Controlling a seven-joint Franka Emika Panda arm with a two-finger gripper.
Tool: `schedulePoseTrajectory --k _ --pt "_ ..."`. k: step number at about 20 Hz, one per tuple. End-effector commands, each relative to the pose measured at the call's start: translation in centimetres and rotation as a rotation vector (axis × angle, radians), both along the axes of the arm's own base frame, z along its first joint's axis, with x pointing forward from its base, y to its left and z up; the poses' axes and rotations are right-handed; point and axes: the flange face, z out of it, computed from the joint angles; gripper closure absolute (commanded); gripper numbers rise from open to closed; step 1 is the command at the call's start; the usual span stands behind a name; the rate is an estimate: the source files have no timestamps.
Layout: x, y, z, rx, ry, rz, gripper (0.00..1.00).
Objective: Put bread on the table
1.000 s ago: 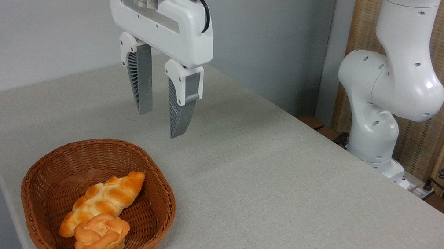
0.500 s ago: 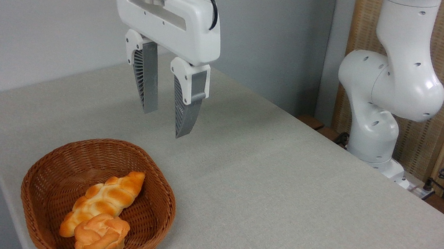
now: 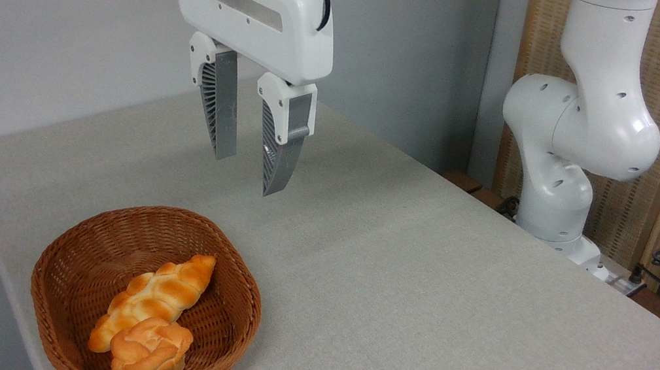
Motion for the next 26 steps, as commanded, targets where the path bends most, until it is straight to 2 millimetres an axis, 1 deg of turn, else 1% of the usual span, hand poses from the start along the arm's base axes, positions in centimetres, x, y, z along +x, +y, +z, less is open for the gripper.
schedulePoseTrajectory --k 1,18,26 --pt "-0.66 0.15 0.22 -0.018 0.017 -0.014 0.0" --pt "-0.64 0.23 0.23 -0.018 0.015 -0.018 0.0" --pt "-0.5 0.15 -0.13 -0.018 0.009 -0.019 0.0"
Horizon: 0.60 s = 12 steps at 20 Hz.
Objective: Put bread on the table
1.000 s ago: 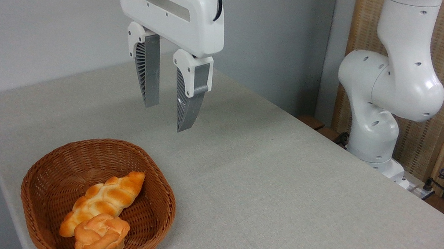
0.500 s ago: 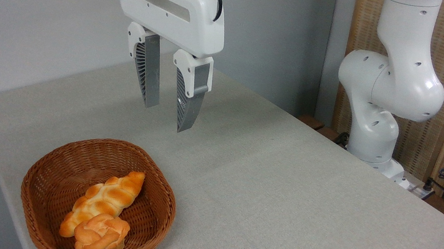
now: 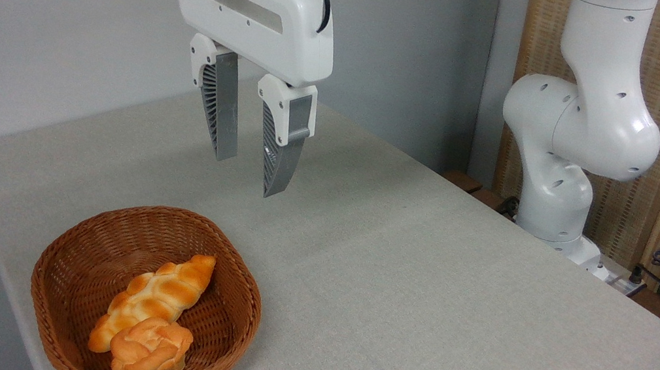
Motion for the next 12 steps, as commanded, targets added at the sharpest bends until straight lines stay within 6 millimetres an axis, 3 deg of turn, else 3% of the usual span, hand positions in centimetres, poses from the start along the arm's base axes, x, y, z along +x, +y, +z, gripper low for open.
schedulePoseTrajectory --k 1,7,10,12 --pt "-0.5 0.2 0.1 -0.018 0.004 -0.017 0.0" --pt "1.0 -1.5 -1.6 -0.065 -0.092 0.071 0.0" --pt "2.0 -5.1 -6.0 -0.084 -0.157 0.106 0.0" --pt "2.3 -5.8 -8.1 -0.096 -0.199 0.146 0.0"
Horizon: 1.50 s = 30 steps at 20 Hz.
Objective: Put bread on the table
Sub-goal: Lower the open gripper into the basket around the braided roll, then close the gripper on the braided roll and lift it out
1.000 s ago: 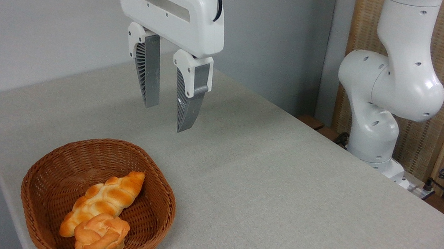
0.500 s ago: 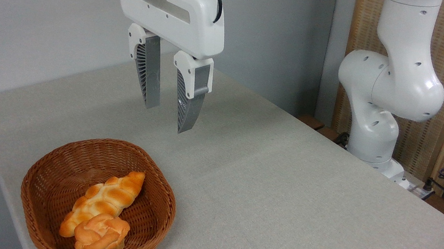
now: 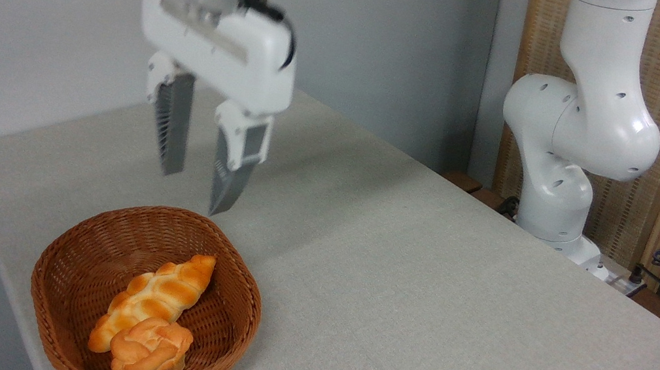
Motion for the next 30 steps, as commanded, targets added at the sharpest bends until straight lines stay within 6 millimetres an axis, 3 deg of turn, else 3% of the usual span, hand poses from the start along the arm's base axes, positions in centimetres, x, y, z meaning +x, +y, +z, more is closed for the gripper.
schedulePoseTrajectory --k 1,3,5,11,14,15,17,18,19,22,30 --pt "0.1 -1.7 -4.7 -0.029 -0.06 0.054 0.0" --pt "0.5 -2.0 -6.9 -0.033 -0.079 0.055 0.0" --pt "1.2 -3.5 -9.8 -0.039 -0.092 0.038 0.0" --pt "2.8 -4.5 -14.9 -0.037 -0.075 0.016 0.0" --pt "3.1 -4.8 -15.3 -0.04 -0.09 0.009 0.0" --pt "3.1 -4.8 -15.4 -0.04 -0.091 0.007 0.04" --pt "3.2 -4.7 -15.9 -0.017 -0.087 -0.008 0.38" --pt "3.1 -4.7 -16.0 -0.006 -0.086 -0.017 0.51" --pt "3.1 -4.8 -16.1 -0.004 -0.085 -0.02 0.57" --pt "3.0 -4.8 -16.3 0.005 -0.083 -0.048 0.68" --pt "2.9 -3.7 -16.8 0.017 -0.071 -0.065 0.7"
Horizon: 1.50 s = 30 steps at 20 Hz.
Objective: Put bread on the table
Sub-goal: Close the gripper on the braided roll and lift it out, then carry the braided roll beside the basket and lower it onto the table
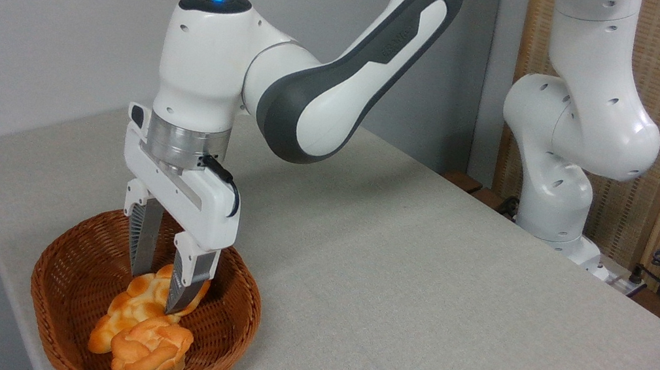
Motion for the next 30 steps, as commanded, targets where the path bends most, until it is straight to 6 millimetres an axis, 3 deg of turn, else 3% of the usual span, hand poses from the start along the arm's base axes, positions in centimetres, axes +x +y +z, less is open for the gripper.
schedulePoseTrajectory --k 1,6,10,16,20,23,27,30 --pt "0.1 0.9 -0.4 0.009 -0.004 -0.005 0.7" --pt "0.1 1.0 -0.1 0.009 -0.005 -0.003 0.73" --pt "-0.6 1.4 1.3 0.011 0.046 0.006 0.73" --pt "-0.4 0.9 8.1 -0.085 0.087 0.035 0.73" --pt "-1.3 0.7 11.6 -0.174 0.052 0.065 0.72" --pt "-3.4 0.5 13.5 -0.152 0.099 0.019 0.72" --pt "-8.9 1.2 14.9 -0.084 0.2 -0.214 0.7" --pt "-12.5 1.2 14.2 -0.052 0.265 -0.307 0.62"
